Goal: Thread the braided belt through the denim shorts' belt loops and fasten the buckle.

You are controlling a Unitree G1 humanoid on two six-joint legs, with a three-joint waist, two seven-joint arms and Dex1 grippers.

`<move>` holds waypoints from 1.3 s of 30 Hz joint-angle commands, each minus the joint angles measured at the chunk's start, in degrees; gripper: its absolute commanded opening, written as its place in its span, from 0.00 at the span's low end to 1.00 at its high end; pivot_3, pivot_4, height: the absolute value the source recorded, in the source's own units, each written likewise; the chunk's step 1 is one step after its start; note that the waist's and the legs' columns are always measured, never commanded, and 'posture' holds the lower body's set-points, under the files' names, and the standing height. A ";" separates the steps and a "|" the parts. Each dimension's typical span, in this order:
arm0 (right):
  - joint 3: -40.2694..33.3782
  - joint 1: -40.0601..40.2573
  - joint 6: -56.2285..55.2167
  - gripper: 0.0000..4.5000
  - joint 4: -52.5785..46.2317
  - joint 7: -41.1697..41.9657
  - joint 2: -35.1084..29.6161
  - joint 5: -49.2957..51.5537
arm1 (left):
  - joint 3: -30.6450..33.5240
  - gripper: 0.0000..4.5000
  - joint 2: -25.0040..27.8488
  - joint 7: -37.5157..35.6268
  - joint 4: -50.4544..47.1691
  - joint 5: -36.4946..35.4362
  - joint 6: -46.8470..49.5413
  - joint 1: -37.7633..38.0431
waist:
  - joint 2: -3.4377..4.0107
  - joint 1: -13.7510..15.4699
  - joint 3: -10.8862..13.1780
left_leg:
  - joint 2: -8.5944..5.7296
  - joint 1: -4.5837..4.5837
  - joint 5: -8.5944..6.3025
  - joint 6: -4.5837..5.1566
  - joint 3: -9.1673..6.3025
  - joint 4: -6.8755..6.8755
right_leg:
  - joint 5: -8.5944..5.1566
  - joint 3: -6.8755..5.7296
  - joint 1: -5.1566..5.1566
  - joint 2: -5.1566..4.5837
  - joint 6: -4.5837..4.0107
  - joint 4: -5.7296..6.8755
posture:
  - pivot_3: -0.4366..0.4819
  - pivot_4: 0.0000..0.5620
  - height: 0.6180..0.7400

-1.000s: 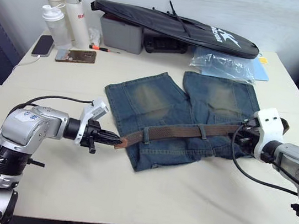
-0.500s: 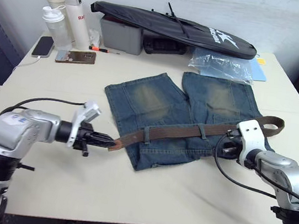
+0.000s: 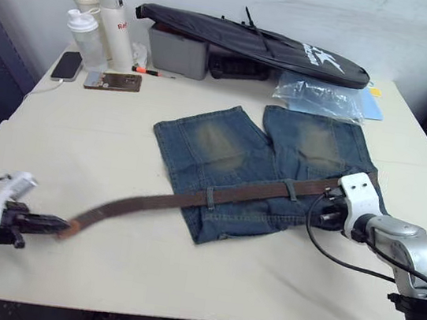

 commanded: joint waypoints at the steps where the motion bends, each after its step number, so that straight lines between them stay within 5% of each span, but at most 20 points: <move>1: 1.62 -0.80 0.56 0.01 0.89 0.93 0.33 -1.04 | 2.21 0.00 0.16 0.66 0.44 -0.20 0.18 -2.04 | -0.01 -0.09 -0.01 | -0.01 -0.01 0.01 0.02 0.01 0.00 | 0.00 -0.07 -0.01 -0.05 0.01 0.02 | 0.48 0.27 0.19; 13: 0.54 -0.61 1.23 0.01 -0.33 1.47 0.87 -1.53 | -4.11 0.00 -4.52 12.06 7.88 8.53 -5.67 -17.61 | -0.14 -0.27 -0.15 | -0.04 -0.12 -0.04 -0.04 0.57 -0.06 | 0.52 -0.33 -0.12 0.02 0.96 0.29 | 0.48 0.27 0.19; 18: 0.53 -0.49 0.85 0.01 -1.48 1.09 1.90 -1.58 | -5.58 0.00 -11.13 14.14 11.09 9.47 -11.20 -25.31 | -0.22 -0.22 -0.24 | -0.04 -0.18 -0.06 -0.07 0.72 -0.05 | 0.55 -0.43 -0.19 -0.01 1.01 0.32 | 0.48 0.27 0.19; 22: 0.45 -0.61 0.99 0.00 -2.48 1.61 1.83 -1.65 | -6.46 0.35 -13.58 15.04 12.52 11.03 -12.90 -28.70 | -0.25 -0.27 -0.26 | -0.08 -0.23 -0.06 -0.07 0.76 -0.01 | 0.62 -0.49 -0.20 -0.04 1.14 0.33 | 0.48 0.27 0.19; 28: -1.98 0.29 0.03 0.00 -6.05 6.97 -1.96 0.43 | -6.76 0.95 -8.11 19.39 23.66 18.32 -21.73 -32.65 | -0.28 -1.00 -0.26 | 0.04 -0.24 -0.13 0.02 1.44 -0.04 | 0.63 -0.67 -0.71 -0.17 1.16 0.71 | 0.48 0.27 0.19; 35: -3.93 -1.12 -0.72 0.00 -7.51 14.48 -8.22 3.63 | -7.34 0.98 -6.02 19.63 26.67 21.52 -30.73 -38.42 | -0.22 -0.65 -0.23 | 0.11 -0.23 -0.24 -0.04 1.50 0.02 | 0.65 -1.59 -0.69 -0.48 1.13 0.59 | 0.48 0.27 0.19; 39: -4.51 -2.89 -3.73 0.00 -5.23 19.15 -13.01 3.85 | -7.59 0.98 -10.29 10.33 14.38 14.07 -28.25 -43.72 | -0.20 0.25 -0.22 | 0.16 -0.33 -0.26 -0.08 1.54 0.07 | 0.72 -1.86 -0.70 -0.51 1.02 0.57 | 0.48 0.27 0.19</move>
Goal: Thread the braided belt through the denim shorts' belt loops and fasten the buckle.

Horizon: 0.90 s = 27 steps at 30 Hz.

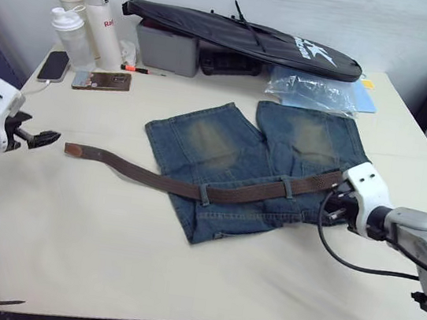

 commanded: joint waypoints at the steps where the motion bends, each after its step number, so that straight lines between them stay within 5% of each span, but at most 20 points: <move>1: -2.13 -2.46 -4.25 0.00 1.13 4.19 -4.10 0.04 | -1.16 0.98 -2.48 -9.30 -15.32 -6.88 2.83 -3.27 | 0.01 0.26 0.00 | 0.00 -0.05 0.00 -0.01 -0.01 0.03 | 0.00 -0.03 0.00 0.00 -0.01 -0.01 | 0.48 0.27 0.19; 6: -2.33 -4.60 -6.45 0.00 4.99 6.62 -6.63 -0.14 | -5.62 0.98 -3.83 -16.77 -32.40 -12.68 13.59 0.97 | 0.28 -0.58 -0.12 | 0.02 0.02 0.07 -0.27 0.28 0.04 | 0.06 -0.06 0.03 0.01 0.09 0.01 | 0.48 0.27 0.19; 9: -1.26 -5.01 -8.26 0.21 7.22 8.01 -9.11 -1.65 | -9.47 1.00 -5.54 -18.05 -41.04 -14.88 18.16 3.20 | 0.38 -1.49 0.00 | 0.06 0.16 0.07 -0.26 0.51 -0.06 | 0.06 -0.06 -0.01 0.01 0.10 0.12 | 0.48 0.27 0.19; 12: -2.38 -4.94 -7.07 0.53 6.12 9.44 -10.03 -0.16 | -13.69 1.00 -8.75 -17.96 -46.41 -15.09 19.49 3.34 | 0.37 -1.45 0.05 | 0.07 0.19 0.07 -0.27 0.52 0.02 | 0.06 -0.04 -0.01 0.01 0.10 -0.07 | 0.48 0.27 0.19; 16: -4.58 -2.95 -4.38 0.98 1.84 12.04 -11.81 2.64 | -22.08 1.00 -13.88 -18.95 -48.23 -8.84 9.75 3.53 | 0.36 -1.29 0.15 | 0.07 0.23 0.16 -0.35 0.51 0.18 | 0.18 0.05 0.07 0.02 0.15 -0.06 | 0.48 0.27 0.19; 27: -18.75 7.93 6.75 0.99 -11.90 11.76 -14.76 8.04 | -39.71 1.00 -26.57 -22.62 -32.56 7.06 -11.21 -0.34 | 0.53 0.12 0.14 | 0.10 0.03 0.00 -0.03 0.48 0.69 | 0.47 0.03 0.18 0.05 0.12 -0.30 | 0.48 0.27 0.19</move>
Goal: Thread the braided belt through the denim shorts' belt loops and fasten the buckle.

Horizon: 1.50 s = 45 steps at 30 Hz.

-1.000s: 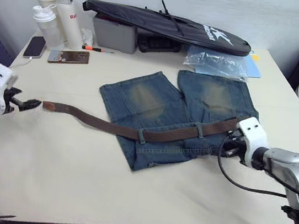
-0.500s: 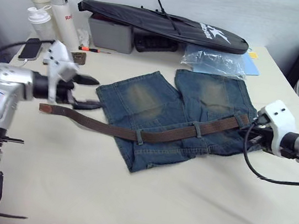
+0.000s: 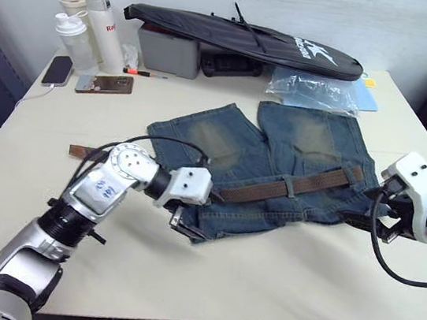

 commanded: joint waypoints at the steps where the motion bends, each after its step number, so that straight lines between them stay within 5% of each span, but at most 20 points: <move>1: -5.64 1.45 3.32 0.99 -4.63 -1.65 -0.17 1.10 | -3.47 1.00 -3.60 1.04 7.75 5.51 -6.04 -1.42 | 0.00 -0.01 0.00 | -0.01 -0.01 -0.02 0.06 0.00 0.03 | 0.02 0.00 0.01 -0.01 0.00 -0.02 | 0.48 0.27 0.19; 5: -8.94 3.38 5.60 1.00 -7.42 -3.36 -0.01 1.22 | -5.13 0.81 -3.81 1.06 15.51 10.75 -11.95 -2.60 | -0.04 -0.03 -0.01 | 0.01 -0.07 -0.10 0.27 -0.01 0.04 | 0.09 -0.01 0.00 0.00 0.00 -0.12 | 0.48 0.27 0.19; 8: -9.46 3.22 6.28 1.00 -8.22 -4.00 0.25 1.92 | -4.46 0.49 -2.57 -1.32 15.99 9.95 -13.50 -2.51 | 0.03 -0.24 -0.05 | 0.04 0.02 -0.11 0.35 0.01 0.03 | 0.11 -0.01 0.03 0.01 -0.06 -0.10 | 0.48 0.27 0.19; 14: -6.43 0.81 4.79 1.00 -7.75 -4.53 0.88 3.89 | -0.56 0.06 4.33 -8.01 12.27 5.95 -11.41 0.47 | 0.06 -1.19 -0.06 | 0.17 0.09 -0.10 0.37 -0.01 -0.08 | 0.11 0.01 -0.04 0.19 -0.24 -0.03 | 0.48 0.27 0.19; 18: -2.72 -1.48 2.37 1.00 -5.54 -4.52 0.82 3.77 | 2.03 0.06 10.56 -11.31 13.82 5.17 -13.63 2.35 | 0.06 -1.90 -0.07 | 0.22 0.15 -0.07 0.35 -0.01 -0.28 | 0.07 0.01 -0.12 0.26 -0.31 0.00 | 0.48 0.27 0.19; 24: 2.84 -6.26 0.16 1.00 -2.82 -4.70 3.22 4.57 | 6.72 0.06 11.95 -10.35 16.60 2.39 -11.41 2.24 | 0.07 -1.76 -0.10 | 0.19 0.15 -0.04 0.30 0.01 -0.21 | 0.09 0.02 -0.10 0.21 -0.32 -0.02 | 0.48 0.27 0.19; 34: 8.55 -16.18 -2.02 1.00 8.08 -5.95 12.49 4.86 | 22.73 0.99 21.01 -16.06 9.30 -15.39 14.10 4.04 | 0.06 -1.73 -0.08 | 0.18 0.06 -0.03 0.28 0.00 -0.28 | 0.10 -0.04 -0.21 0.20 -0.32 -0.01 | 0.48 0.27 0.19; 45: 20.85 -28.94 -12.64 1.00 37.96 -6.68 21.63 -6.81 | 25.31 0.99 14.17 1.27 8.22 -14.68 28.40 0.49 | 0.16 -1.70 -0.15 | 0.05 -0.02 0.08 0.19 0.06 0.02 | 0.22 0.00 -0.23 0.10 -0.18 0.39 | 0.48 0.27 0.19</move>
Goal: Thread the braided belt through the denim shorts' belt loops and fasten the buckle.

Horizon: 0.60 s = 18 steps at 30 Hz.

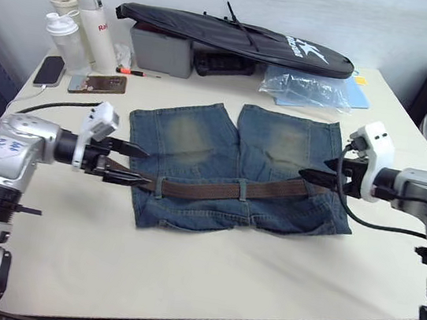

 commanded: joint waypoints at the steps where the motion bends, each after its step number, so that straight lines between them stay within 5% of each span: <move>1: 2.62 -3.03 -4.08 1.00 8.14 0.08 1.59 -4.36 | 0.51 0.99 -0.32 3.50 -1.96 0.67 2.07 -1.16 | 0.00 -0.06 0.00 | 0.00 -0.03 0.05 -0.08 0.01 -0.02 | 0.00 0.00 -0.05 0.00 0.00 0.13 | 0.48 0.27 0.19; 9: 5.07 -5.17 -6.59 1.00 22.06 0.23 4.22 -10.03 | 0.06 0.99 -0.12 4.88 -4.21 0.89 2.21 0.27 | 0.03 -0.15 -0.02 | 0.03 0.00 0.02 -0.17 0.26 0.07 | -0.01 -0.09 -0.19 -0.08 -0.01 0.30 | 0.48 0.27 0.19; 13: 5.97 -5.27 -7.73 0.73 23.00 2.82 4.56 -10.40 | -0.42 1.00 -0.78 5.48 -4.31 1.36 1.99 -0.06 | -0.01 0.08 -0.06 | 0.02 0.15 0.00 -0.18 0.24 0.20 | -0.01 -0.09 0.01 -0.12 -0.01 0.14 | 0.48 0.27 0.19; 18: 5.73 -3.53 -8.37 0.20 15.65 7.68 2.23 -9.40 | -1.49 1.00 -1.52 5.42 -3.43 2.20 1.31 -1.17 | -0.01 -0.01 -0.07 | 0.02 0.11 0.01 -0.20 0.22 0.16 | -0.01 -0.09 -0.03 -0.11 -0.01 0.36 | 0.48 0.27 0.19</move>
